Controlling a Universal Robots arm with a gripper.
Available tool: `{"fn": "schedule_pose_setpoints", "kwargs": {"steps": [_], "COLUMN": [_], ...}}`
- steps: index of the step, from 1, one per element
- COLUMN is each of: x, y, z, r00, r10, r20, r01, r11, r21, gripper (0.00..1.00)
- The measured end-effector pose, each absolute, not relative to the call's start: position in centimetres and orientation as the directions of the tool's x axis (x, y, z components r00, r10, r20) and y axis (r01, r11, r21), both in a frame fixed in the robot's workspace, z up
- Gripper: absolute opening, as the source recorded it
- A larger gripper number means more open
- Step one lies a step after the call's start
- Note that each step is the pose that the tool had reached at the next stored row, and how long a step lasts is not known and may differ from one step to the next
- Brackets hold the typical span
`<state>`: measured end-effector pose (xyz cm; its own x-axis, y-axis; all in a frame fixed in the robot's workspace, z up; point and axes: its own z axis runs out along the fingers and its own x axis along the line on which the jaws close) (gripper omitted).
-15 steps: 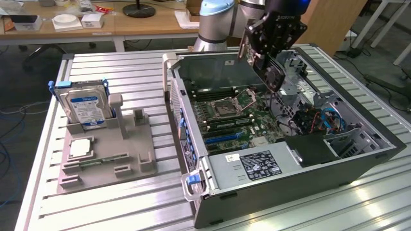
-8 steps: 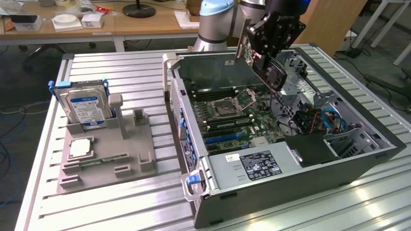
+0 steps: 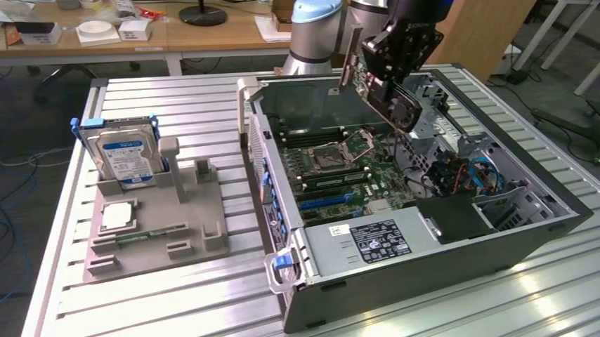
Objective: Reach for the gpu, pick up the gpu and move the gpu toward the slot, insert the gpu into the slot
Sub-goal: 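Insert the gpu into the slot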
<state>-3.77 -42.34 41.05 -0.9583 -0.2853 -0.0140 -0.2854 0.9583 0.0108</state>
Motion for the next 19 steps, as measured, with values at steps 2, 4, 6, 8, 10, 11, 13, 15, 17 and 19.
{"fn": "schedule_pose_setpoints", "kwargs": {"steps": [2,4,6,8,10,11,13,15,17,19], "x": [-3.77,-3.78,-3.78,-3.78,-3.78,-3.79,-3.78,-3.79,-3.79,-3.79], "y": [-42.34,-42.34,-42.34,-42.35,-42.35,-42.36,-42.37,-42.37,-42.37,-42.38], "z": [41.05,41.05,41.05,41.05,41.05,41.05,41.05,41.05,41.05,41.04], "r00": [-0.949,-0.938,-0.929,-0.92,-0.911,-0.908,-0.899,-0.89,-0.879,-0.868], "r10": [-0.315,-0.346,-0.37,-0.392,-0.411,-0.42,-0.437,-0.456,-0.476,-0.497], "r20": [-0.014,-0.014,-0.014,-0.014,-0.014,-0.014,-0.014,-0.014,-0.014,-0.014], "r01": [-0.315,-0.346,-0.37,-0.392,-0.412,-0.42,-0.437,-0.457,-0.477,-0.497], "r11": [0.949,0.938,0.929,0.92,0.911,0.908,0.899,0.89,0.879,0.868], "r21": [0.011,0.011,0.011,0.011,0.011,0.011,0.011,0.011,0.011,0.011], "gripper": [0.27,0.27,0.27,0.27,0.27,0.27,0.27,0.27,0.27,0.27]}}
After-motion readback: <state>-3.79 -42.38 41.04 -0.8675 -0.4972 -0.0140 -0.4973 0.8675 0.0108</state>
